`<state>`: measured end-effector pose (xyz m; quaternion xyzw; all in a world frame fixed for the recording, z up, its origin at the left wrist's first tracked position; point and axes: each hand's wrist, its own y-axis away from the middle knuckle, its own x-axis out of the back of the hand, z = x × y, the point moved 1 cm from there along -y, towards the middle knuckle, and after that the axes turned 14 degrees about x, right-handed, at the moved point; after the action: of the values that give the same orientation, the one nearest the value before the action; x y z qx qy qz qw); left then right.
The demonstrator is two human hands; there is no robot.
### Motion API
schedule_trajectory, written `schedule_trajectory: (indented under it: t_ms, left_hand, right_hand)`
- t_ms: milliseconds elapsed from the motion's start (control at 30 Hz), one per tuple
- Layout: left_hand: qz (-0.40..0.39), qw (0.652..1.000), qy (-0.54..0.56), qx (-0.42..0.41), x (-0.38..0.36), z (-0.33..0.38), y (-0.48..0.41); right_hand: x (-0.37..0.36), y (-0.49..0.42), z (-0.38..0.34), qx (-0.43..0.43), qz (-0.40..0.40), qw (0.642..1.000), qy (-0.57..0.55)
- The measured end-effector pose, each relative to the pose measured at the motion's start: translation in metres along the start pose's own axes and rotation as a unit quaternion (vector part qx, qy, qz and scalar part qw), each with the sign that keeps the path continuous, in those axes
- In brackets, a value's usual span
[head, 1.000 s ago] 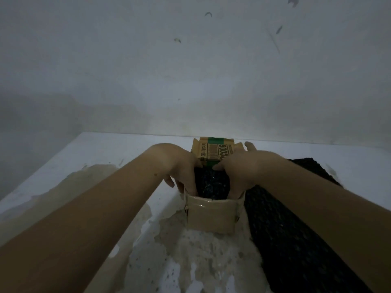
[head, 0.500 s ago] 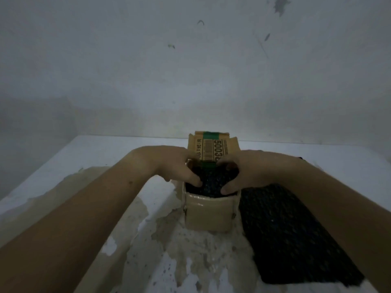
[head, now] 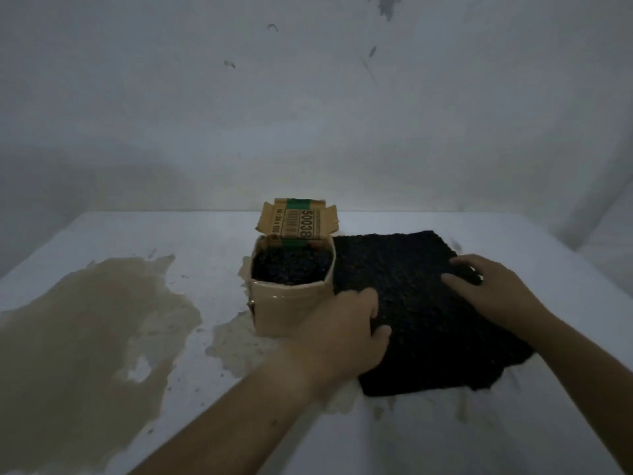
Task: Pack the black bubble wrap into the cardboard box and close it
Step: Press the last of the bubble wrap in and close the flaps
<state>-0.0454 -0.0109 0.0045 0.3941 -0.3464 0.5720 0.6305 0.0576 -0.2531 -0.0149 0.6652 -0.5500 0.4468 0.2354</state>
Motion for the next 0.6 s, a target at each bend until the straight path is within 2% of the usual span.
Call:
schedule_trajectory:
  t_ms: [67,100,200,300,467,533,600]
  left_hand:
    - [-0.047,0.993,-0.036,0.102,-0.023,0.007,-0.014]
    - [-0.048,0.988,-0.049,0.139,-0.032,0.01,-0.02]
    - [-0.004,0.977,-0.086,0.195,-0.05,0.013,-0.036]
    - [0.013,0.97,-0.104,0.221,-0.06,0.008,-0.045]
    - [0.018,0.973,-0.081,0.218,-0.067,0.009,-0.053]
    - [0.013,0.973,-0.081,0.216,-0.067,0.012,-0.055]
    - [-0.001,0.975,-0.063,0.213,-0.068,0.014,-0.057]
  right_hand:
    - [-0.001,0.008,0.036,-0.064,0.065,0.995,0.028]
    - [-0.002,0.011,0.052,-0.099,0.071,0.991,0.046]
    - [-0.009,0.02,0.086,-0.169,0.005,0.978,0.121]
    - [-0.014,0.025,0.095,-0.139,0.006,0.979,0.147]
    - [-0.013,0.032,0.09,-0.085,0.037,0.989,0.117]
    - [-0.009,0.037,0.084,-0.049,0.078,0.995,0.044]
    - [0.003,0.046,0.069,-0.018,0.113,0.991,-0.075]
